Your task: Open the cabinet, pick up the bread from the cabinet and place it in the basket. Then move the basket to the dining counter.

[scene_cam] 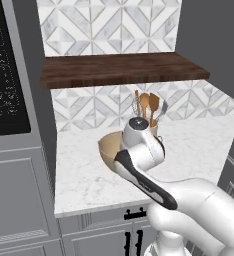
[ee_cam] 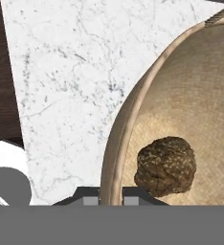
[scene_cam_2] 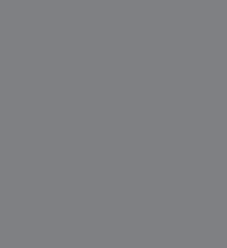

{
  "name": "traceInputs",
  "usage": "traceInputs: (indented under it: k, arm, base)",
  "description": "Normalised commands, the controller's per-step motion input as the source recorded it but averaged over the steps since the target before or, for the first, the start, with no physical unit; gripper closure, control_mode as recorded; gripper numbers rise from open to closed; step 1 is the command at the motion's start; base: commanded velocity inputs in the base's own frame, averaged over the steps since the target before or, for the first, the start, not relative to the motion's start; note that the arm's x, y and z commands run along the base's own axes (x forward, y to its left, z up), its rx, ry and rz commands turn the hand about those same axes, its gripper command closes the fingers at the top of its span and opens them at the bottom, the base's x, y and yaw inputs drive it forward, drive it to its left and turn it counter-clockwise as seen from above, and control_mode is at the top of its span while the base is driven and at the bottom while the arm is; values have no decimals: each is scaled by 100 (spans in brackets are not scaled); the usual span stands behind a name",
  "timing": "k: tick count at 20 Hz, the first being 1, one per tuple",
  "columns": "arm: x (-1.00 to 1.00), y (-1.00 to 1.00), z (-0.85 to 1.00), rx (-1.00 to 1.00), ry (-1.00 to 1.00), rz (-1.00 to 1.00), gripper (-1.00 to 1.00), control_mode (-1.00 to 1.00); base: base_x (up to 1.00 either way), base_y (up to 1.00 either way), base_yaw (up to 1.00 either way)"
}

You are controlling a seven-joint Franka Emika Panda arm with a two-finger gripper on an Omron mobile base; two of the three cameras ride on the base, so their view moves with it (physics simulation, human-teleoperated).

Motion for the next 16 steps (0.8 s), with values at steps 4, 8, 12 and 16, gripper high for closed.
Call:
traceInputs:
  k: [4, 8, 12, 16]
  arm:
    - [-72, 0, 86, 0, -11, 22, 100, -100]
    - [-43, 0, 75, -4, 0, 13, 100, -100]
    - [-11, 0, 11, -1, 0, 1, 100, -100]
    - [0, 0, 0, 0, 0, 0, 100, -100]
  base:
    - [0, 0, 0]
    - [0, 0, 0]
    - [0, 0, 0]
    - [0, 0, 0]
